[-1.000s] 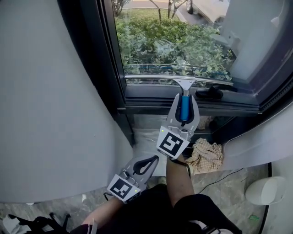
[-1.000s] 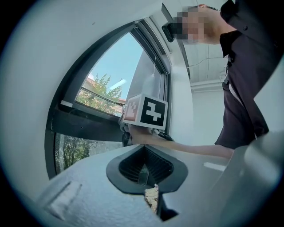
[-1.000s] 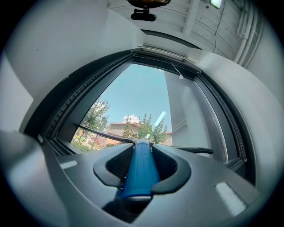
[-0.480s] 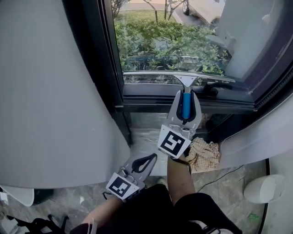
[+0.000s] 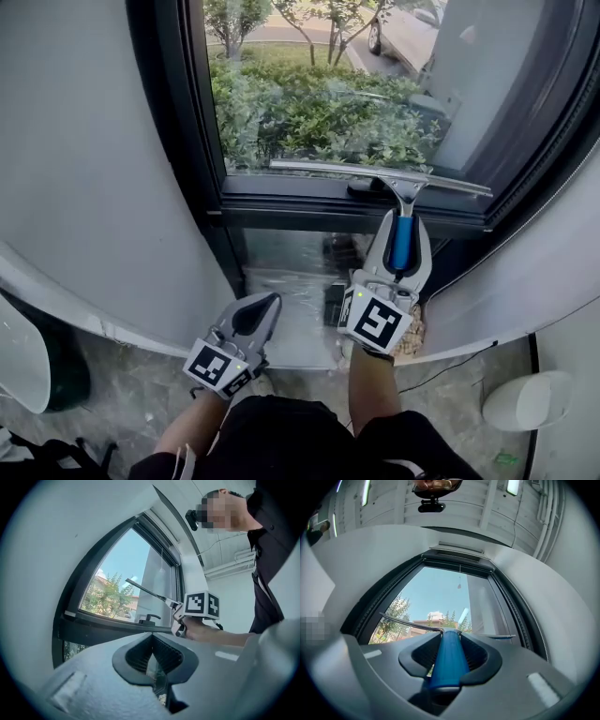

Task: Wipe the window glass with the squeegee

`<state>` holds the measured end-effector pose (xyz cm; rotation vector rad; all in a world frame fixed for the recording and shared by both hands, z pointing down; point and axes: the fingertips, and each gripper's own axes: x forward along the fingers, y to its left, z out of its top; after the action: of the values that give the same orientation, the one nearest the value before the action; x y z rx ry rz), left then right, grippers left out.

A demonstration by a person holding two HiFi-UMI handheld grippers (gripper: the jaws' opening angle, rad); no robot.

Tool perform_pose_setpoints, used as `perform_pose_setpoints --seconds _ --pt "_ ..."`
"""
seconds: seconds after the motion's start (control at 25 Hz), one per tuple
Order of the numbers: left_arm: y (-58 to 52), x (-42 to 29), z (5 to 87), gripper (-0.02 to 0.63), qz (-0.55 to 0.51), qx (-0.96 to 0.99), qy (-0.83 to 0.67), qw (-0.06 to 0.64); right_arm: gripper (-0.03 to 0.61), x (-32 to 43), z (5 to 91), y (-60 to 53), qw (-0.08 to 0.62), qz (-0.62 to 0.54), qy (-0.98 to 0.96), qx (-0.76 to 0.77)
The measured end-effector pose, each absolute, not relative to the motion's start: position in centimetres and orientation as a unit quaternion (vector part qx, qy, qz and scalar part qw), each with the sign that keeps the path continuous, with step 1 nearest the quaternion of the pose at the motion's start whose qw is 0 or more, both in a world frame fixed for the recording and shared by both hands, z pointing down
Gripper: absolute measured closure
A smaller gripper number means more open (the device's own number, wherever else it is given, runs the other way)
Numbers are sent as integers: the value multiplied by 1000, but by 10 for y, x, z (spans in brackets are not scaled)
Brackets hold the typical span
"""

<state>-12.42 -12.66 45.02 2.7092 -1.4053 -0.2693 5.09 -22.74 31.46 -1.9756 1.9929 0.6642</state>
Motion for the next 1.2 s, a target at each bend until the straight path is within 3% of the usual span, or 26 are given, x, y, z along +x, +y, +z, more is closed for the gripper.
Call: perform_pose_setpoints --seconds 0.52,0.8,1.2 --pt "-56 -82 429 615 -118 829 -547 7 443 150 329 -145 131 198 755 -611" --pt "-6 -72 420 615 -113 813 -571 -7 442 168 319 -100 161 185 777 -579" --pt "42 -104 413 615 -117 817 -565 -13 443 166 326 -24 139 181 794 -564"
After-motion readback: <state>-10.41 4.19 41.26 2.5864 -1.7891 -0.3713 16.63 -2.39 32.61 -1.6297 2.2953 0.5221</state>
